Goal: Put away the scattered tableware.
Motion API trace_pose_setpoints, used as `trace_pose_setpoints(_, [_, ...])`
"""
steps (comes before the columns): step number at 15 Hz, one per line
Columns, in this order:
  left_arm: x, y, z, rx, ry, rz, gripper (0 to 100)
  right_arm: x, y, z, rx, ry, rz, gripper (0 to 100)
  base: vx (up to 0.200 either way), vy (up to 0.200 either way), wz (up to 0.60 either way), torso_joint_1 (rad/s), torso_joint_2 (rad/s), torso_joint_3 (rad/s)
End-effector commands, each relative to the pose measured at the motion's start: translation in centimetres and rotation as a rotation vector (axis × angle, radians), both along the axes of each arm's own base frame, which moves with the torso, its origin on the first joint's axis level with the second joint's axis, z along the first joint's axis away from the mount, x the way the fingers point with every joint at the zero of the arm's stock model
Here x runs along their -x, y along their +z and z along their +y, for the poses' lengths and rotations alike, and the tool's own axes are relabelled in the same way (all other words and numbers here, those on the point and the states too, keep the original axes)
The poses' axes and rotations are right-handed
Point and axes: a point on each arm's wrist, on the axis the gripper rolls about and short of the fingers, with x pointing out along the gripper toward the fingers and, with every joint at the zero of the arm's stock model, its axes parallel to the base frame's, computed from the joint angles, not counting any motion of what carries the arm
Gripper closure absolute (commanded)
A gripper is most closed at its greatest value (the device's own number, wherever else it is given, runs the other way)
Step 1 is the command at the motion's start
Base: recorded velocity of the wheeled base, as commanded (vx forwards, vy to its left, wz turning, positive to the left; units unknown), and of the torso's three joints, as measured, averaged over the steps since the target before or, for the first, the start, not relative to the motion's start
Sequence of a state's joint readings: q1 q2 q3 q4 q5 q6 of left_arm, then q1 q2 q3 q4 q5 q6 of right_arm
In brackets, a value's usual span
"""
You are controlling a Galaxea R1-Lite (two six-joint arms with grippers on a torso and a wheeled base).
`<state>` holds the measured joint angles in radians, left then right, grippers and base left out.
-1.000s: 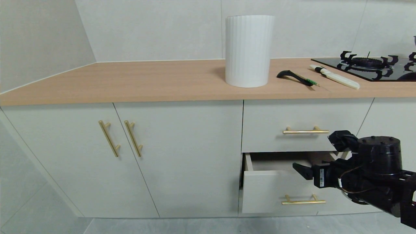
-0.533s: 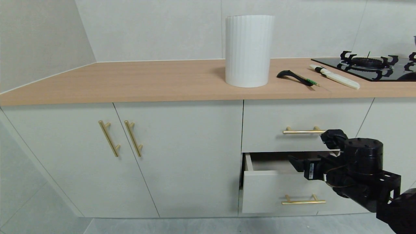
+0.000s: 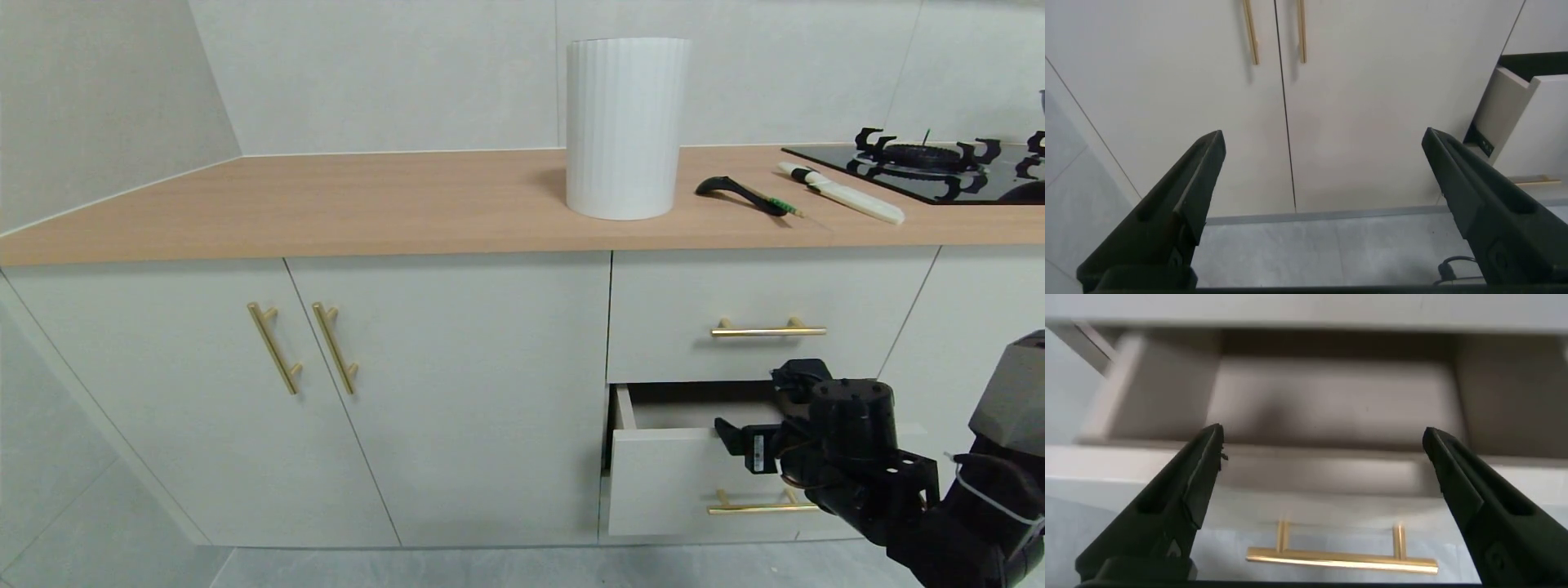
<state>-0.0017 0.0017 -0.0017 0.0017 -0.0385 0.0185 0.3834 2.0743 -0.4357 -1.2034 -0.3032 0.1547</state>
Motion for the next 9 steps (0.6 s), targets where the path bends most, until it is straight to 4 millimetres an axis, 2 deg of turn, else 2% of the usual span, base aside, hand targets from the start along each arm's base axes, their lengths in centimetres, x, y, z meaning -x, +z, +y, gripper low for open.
trace_pose_setpoints(1, [0.00,0.00,0.00,0.000,0.000,0.000,0,-0.11,-0.65,0.04,0.008,-0.002,0.019,0,0.000,0.000,0.00,0.000,0.00,0.000])
trace_pose_setpoints(9, [0.00,0.00,0.00,0.000,0.002,0.000,0,0.66,0.21,-0.17,0.008,0.003,0.016,0,0.000,0.000,0.00,0.000,0.00,0.000])
